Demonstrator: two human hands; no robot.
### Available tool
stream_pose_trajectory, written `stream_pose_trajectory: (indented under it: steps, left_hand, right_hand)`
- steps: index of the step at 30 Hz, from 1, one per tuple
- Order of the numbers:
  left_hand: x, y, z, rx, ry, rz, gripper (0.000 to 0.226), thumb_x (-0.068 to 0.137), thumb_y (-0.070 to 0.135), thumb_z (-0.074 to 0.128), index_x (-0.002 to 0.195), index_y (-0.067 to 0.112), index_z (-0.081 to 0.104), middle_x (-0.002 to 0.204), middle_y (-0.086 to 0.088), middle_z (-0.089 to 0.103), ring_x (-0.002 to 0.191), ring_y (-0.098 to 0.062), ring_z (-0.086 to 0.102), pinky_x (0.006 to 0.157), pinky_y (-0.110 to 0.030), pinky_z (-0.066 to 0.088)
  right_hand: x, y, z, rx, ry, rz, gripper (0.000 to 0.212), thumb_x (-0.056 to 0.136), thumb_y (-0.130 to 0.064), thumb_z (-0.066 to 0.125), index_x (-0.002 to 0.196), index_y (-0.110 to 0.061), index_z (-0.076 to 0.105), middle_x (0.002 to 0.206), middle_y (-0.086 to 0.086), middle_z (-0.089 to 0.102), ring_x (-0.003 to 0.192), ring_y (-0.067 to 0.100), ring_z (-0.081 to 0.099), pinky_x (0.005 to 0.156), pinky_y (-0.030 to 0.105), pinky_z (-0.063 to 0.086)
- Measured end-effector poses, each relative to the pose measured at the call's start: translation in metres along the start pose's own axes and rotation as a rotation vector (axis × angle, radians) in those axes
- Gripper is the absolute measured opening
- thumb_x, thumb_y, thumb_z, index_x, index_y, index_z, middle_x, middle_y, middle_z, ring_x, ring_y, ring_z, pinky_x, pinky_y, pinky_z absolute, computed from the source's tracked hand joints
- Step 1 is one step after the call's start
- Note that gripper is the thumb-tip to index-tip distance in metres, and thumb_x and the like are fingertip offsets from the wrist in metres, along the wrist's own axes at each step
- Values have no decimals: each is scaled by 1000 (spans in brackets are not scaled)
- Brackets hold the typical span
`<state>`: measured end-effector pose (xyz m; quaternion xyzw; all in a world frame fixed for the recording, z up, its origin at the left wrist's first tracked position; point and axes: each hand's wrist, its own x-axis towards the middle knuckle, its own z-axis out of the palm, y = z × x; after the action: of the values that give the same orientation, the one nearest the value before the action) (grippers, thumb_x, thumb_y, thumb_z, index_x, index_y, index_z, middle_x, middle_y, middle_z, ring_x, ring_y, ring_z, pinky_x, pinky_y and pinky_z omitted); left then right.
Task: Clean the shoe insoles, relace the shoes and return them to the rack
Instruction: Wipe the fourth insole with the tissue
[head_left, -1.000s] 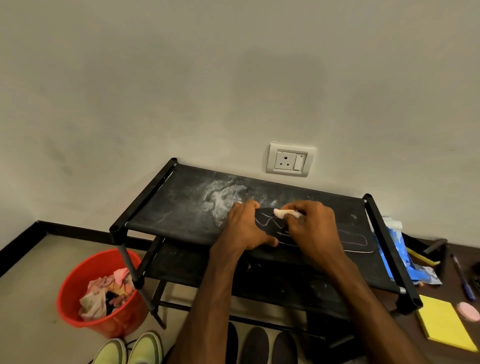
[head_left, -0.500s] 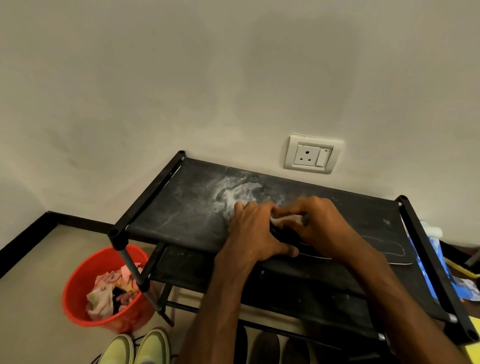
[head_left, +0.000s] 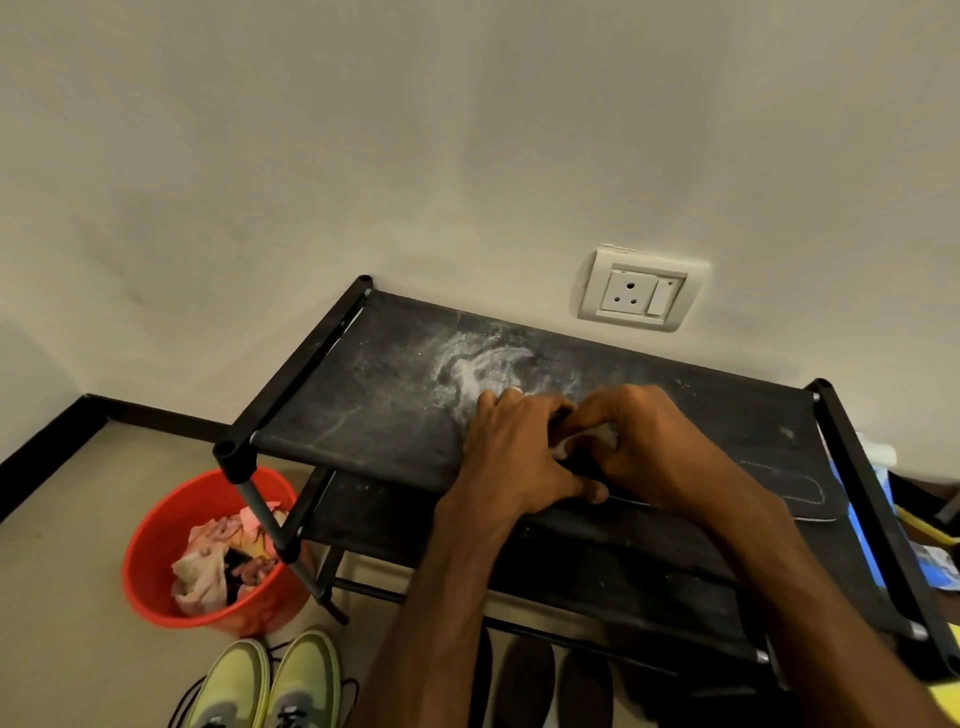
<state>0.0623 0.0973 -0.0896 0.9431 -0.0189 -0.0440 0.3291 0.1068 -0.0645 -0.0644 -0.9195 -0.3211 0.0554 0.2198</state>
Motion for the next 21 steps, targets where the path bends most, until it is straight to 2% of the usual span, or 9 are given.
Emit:
stream_pose_trajectory:
  steps: [2,4,6,8,11,12,14,17,21]
  left_hand:
    - [-4,-1,1,-20,14,-17,81,61,58,90,131,34,56,125,2,52,125,-19,35,101,-33,35]
    - [-5,-1,3,-31,20,-37,84,59,59,90,131,34,54,126,2,50,126,-20,34,102,-34,36]
    - [-5,0,4,-28,30,-51,85,59,60,90,130,31,54,126,2,50,125,-20,36,104,-34,37]
    - [-5,0,5,-12,40,-51,86,59,61,89,130,29,53,127,1,51,125,-21,37,105,-34,37]
    - [-4,0,6,-6,33,-41,92,59,60,89,137,31,50,132,2,51,126,-21,38,106,-34,36]
    - [-4,0,6,-6,33,-41,93,59,60,90,137,33,49,133,2,51,126,-21,38,106,-35,37]
    - [-3,1,6,-15,31,-40,92,59,58,91,138,35,48,134,2,49,127,-22,37,106,-36,36]
    - [-4,3,4,-25,31,-46,90,62,53,90,139,34,48,136,-2,47,127,-23,35,106,-36,35]
    - [-5,6,4,4,22,-73,91,64,56,89,140,29,47,138,-4,46,129,-25,35,107,-37,33]
  right_hand:
    - [5,-1,5,-46,104,9,34,86,-4,74,104,-32,81,99,-7,77,82,11,70,76,36,61]
    - [8,-1,9,-77,157,8,36,85,-3,73,104,-33,81,97,-5,76,82,16,69,74,41,60]
    - [11,-1,9,-101,140,13,37,85,-6,73,105,-36,80,95,-5,73,82,18,67,72,44,59]
    - [10,-2,6,-90,75,7,38,85,-7,73,105,-39,80,95,-7,72,83,15,66,73,41,58]
    - [2,-3,-4,-7,-61,-19,35,85,-8,77,100,-40,81,100,-15,74,88,3,66,75,21,52]
    - [-1,-3,-6,17,-103,-23,35,85,-9,78,98,-41,81,104,-18,74,93,2,67,79,20,52]
    - [-4,0,-8,24,-136,-20,36,84,-14,79,99,-47,79,110,-21,74,101,4,68,85,30,58]
    - [-6,1,-3,17,-25,1,33,83,-26,80,99,-54,76,105,-20,75,93,3,70,81,39,61]
    - [1,-2,3,2,177,74,26,86,-24,76,100,-45,79,100,-16,76,83,9,68,76,42,60]
